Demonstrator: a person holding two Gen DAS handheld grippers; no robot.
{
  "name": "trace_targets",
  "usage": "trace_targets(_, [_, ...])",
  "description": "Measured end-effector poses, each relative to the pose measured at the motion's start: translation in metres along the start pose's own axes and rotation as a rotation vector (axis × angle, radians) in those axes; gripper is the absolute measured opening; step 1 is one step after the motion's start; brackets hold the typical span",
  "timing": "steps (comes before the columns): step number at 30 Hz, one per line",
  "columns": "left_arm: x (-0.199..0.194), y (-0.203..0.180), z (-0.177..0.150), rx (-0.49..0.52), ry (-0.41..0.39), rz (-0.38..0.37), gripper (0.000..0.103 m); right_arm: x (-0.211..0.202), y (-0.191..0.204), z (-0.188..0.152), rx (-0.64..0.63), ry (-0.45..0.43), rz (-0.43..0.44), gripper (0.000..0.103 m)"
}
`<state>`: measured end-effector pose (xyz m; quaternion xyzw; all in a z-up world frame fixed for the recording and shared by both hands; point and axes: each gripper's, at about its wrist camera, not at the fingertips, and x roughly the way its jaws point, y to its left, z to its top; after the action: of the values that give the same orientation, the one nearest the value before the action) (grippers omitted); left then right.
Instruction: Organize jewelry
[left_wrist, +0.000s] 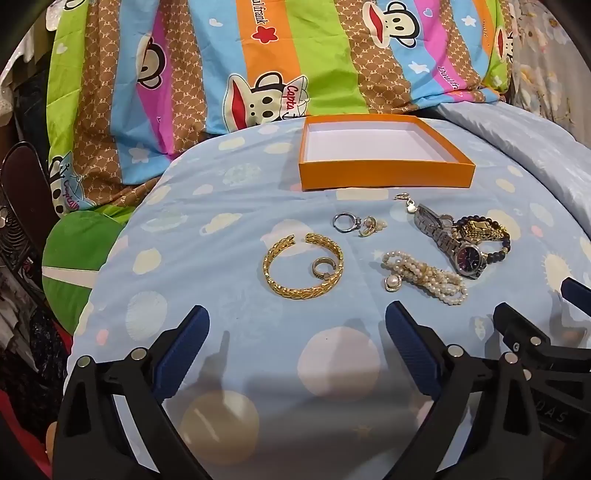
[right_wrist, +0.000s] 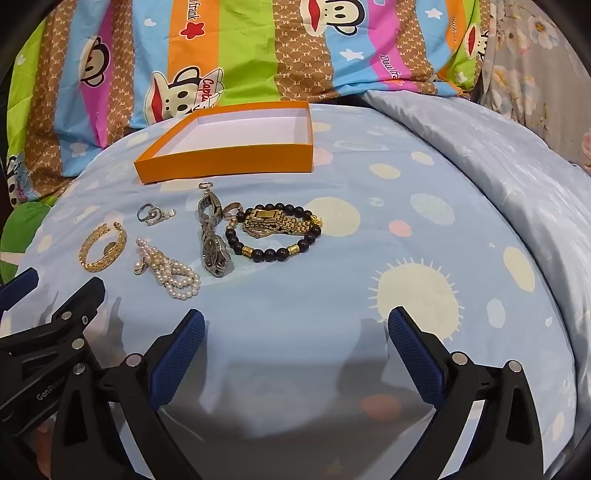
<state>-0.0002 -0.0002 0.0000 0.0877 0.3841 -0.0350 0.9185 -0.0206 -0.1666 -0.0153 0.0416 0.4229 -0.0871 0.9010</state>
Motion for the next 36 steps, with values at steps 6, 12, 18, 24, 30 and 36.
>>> trace_targets(6, [0.000, -0.001, 0.000, 0.003, -0.001, 0.001, 0.094, -0.003, -0.001, -0.001, -0.002, -0.004, -0.007, 0.098])
trace_targets(12, [0.000, 0.000, 0.000, 0.002, -0.003, -0.003, 0.093, -0.008, 0.001, -0.001, -0.003, -0.019, -0.014, 0.098])
trace_targets(18, [0.000, 0.000, 0.000, 0.001, -0.004, -0.001, 0.093, -0.009, 0.001, -0.002, -0.002, -0.029, -0.010, 0.098])
trace_targets(24, [-0.011, 0.000, 0.008, 0.002, -0.006, -0.003, 0.093, -0.011, 0.001, -0.003, -0.001, -0.032, -0.004, 0.098])
trace_targets(30, [-0.014, 0.001, 0.009, 0.001, -0.002, -0.006, 0.093, -0.011, 0.001, -0.003, -0.001, -0.032, -0.004, 0.098])
trace_targets(36, [-0.005, 0.001, 0.006, 0.003, 0.004, -0.008, 0.093, -0.010, 0.001, -0.003, -0.001, -0.032, -0.004, 0.098])
